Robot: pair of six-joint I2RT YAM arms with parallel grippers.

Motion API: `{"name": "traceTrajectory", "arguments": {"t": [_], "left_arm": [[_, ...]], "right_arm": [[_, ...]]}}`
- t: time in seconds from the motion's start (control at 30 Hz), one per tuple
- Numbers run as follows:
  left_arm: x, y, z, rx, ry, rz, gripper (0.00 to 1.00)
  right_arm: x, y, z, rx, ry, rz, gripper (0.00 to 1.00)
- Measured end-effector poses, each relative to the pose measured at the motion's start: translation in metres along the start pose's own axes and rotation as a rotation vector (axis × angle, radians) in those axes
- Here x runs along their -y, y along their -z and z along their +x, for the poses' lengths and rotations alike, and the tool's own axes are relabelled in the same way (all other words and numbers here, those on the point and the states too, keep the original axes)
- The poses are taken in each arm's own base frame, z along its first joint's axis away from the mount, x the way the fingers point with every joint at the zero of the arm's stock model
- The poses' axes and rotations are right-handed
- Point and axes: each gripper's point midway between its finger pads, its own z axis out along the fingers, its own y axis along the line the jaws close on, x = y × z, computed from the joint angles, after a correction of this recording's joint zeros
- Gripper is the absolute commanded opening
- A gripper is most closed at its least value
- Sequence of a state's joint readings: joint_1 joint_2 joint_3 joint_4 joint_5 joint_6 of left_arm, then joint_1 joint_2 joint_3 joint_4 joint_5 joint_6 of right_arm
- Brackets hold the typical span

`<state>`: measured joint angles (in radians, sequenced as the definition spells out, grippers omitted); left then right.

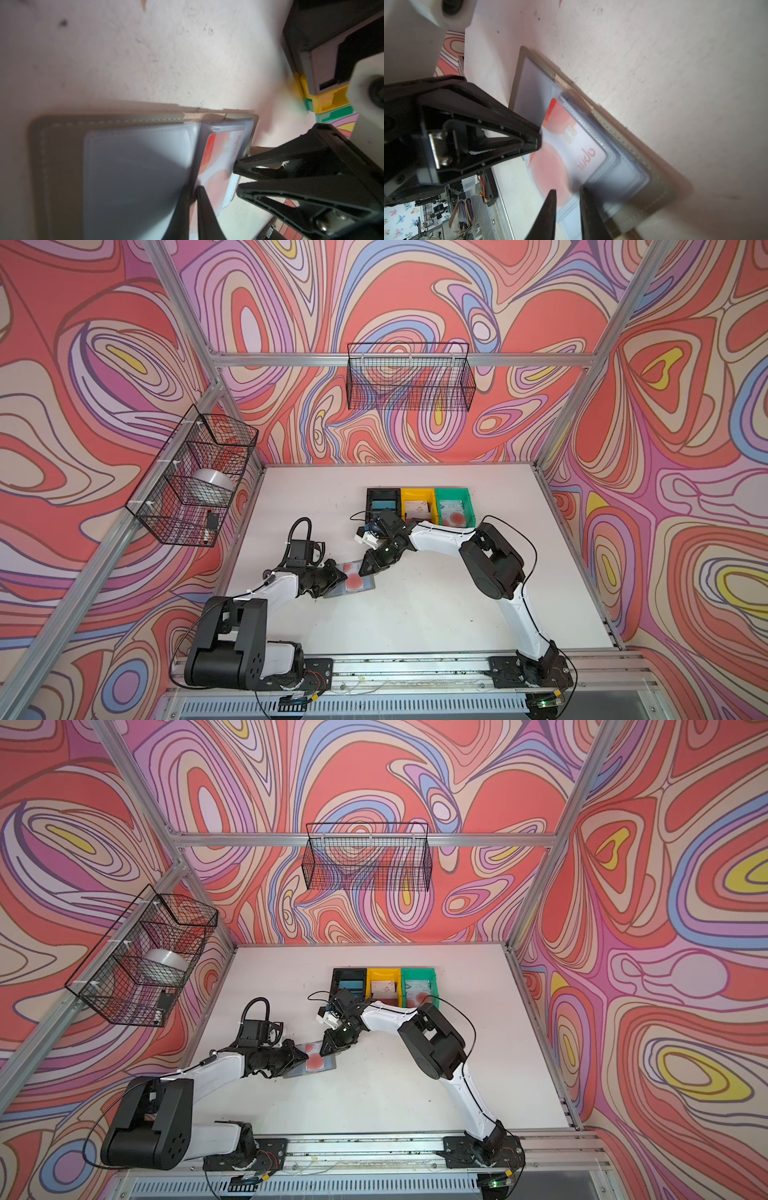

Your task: Take the credit cards out of the card holder

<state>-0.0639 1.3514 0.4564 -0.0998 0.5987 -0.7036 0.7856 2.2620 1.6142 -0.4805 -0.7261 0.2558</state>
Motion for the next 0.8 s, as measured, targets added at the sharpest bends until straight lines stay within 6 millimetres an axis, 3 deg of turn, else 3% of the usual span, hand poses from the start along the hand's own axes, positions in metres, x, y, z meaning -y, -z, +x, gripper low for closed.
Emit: {"name": "traceTrajectory", "arguments": {"t": [0.23,0.47,0.8], "left_arm": [[0.001,-0.003,0.000,-0.015,0.007,0.017,0.00],[0.002,-0.002,0.000,-0.015,-0.003,0.025,0.00],[-0.005,0.026,-0.006,0.056,-0.009,-0.060,0.00]], "right_arm": [[0.000,0.000,0.000,-0.003,-0.003,-0.003,0.24],[-0.002,-0.001,-0.001,-0.005,-0.002,-0.014,0.24],[-0.003,-0.003,0.000,-0.009,-0.001,-0.022,0.24]]}}
